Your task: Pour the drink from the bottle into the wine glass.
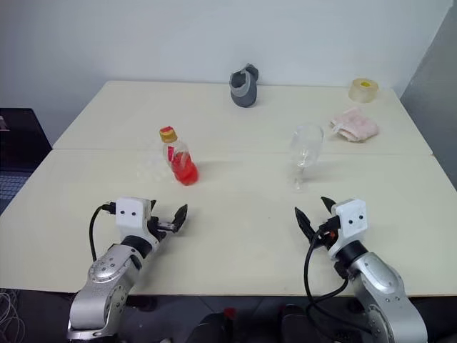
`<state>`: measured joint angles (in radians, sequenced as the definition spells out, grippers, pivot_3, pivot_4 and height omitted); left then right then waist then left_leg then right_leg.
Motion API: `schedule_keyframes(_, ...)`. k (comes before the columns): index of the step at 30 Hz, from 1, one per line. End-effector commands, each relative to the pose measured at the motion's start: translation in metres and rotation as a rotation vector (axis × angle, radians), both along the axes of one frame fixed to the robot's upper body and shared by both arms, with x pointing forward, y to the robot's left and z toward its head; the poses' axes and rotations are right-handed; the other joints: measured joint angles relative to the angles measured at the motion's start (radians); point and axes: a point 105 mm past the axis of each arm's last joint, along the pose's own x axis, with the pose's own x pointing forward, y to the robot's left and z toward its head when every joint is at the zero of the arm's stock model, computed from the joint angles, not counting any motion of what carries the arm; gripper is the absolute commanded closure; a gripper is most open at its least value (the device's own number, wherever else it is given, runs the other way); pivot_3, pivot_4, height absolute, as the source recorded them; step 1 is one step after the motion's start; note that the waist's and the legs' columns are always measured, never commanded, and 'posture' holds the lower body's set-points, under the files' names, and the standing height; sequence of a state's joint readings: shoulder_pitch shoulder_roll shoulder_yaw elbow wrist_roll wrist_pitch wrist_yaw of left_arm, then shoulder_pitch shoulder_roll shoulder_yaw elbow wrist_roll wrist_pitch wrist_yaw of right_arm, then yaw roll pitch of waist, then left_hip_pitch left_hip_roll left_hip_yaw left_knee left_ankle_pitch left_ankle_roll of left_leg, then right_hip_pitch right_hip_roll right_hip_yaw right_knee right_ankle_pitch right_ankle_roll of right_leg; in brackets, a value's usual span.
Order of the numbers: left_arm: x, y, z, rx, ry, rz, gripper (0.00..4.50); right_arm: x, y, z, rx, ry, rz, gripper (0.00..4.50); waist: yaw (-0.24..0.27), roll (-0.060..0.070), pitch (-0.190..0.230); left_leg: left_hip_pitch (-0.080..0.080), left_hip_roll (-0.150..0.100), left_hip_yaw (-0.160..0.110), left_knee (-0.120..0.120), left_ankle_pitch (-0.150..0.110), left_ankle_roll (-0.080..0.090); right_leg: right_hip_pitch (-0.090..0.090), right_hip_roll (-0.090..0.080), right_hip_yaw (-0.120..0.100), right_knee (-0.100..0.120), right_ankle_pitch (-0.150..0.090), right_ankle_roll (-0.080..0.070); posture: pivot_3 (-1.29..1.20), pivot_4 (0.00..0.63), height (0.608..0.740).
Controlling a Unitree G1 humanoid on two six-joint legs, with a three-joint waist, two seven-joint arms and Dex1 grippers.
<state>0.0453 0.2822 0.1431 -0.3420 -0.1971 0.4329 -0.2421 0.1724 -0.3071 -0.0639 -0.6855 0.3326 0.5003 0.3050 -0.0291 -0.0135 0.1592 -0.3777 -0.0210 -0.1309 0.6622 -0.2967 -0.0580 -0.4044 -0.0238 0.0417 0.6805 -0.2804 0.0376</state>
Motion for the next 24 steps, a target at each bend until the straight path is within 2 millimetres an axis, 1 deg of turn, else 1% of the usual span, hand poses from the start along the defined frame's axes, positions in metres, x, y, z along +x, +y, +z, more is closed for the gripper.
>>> schedule_keyframes(1,0.000,-0.003,0.007,0.017,-0.048,-0.013,0.01,-0.002,0.003,0.018,0.000,-0.085,0.004,0.61,0.000,0.000,0.000,0.000,0.000,0.000,0.000,0.000,0.000,0.000,0.000,0.000,0.000,0.000,0.000,0.00,0.150,0.740)
schedule_keyframes(6,-0.001,0.004,0.010,0.026,-0.070,0.015,0.01,-0.002,0.003,0.017,0.000,-0.085,0.009,0.61,0.000,0.000,0.000,0.000,0.000,0.000,0.000,0.000,0.000,0.000,0.000,0.000,0.000,0.000,0.000,0.00,0.150,0.740)
schedule_keyframes(12,-0.004,0.005,0.011,0.010,-0.081,0.023,0.01,-0.001,0.002,0.017,0.002,-0.083,0.017,0.61,0.000,0.000,0.000,0.000,0.000,0.000,0.000,0.000,0.000,0.000,0.000,0.000,0.000,0.000,0.000,0.00,0.150,0.740)
schedule_keyframes(18,-0.001,0.008,0.015,0.014,-0.096,0.036,0.01,-0.001,0.004,0.018,-0.001,-0.076,0.053,0.61,0.000,0.000,0.000,0.000,0.000,0.000,0.000,0.000,0.000,0.000,0.000,0.000,0.000,0.000,0.000,0.00,0.150,0.740)
schedule_keyframes(22,0.005,0.007,0.020,0.014,-0.106,0.036,0.01,-0.003,0.012,0.023,0.027,-0.085,0.125,0.61,0.000,0.000,0.000,0.000,0.000,0.001,0.000,0.000,0.000,0.000,0.000,0.000,0.000,0.000,0.000,0.00,0.150,0.740)
schedule_keyframes(24,0.011,0.004,0.023,0.029,-0.120,0.013,0.01,-0.008,0.022,0.029,0.029,-0.106,0.226,0.61,0.000,0.000,0.000,0.000,0.000,0.001,0.000,0.000,0.000,0.000,0.000,-0.001,0.000,0.000,0.000,0.00,0.150,0.740)
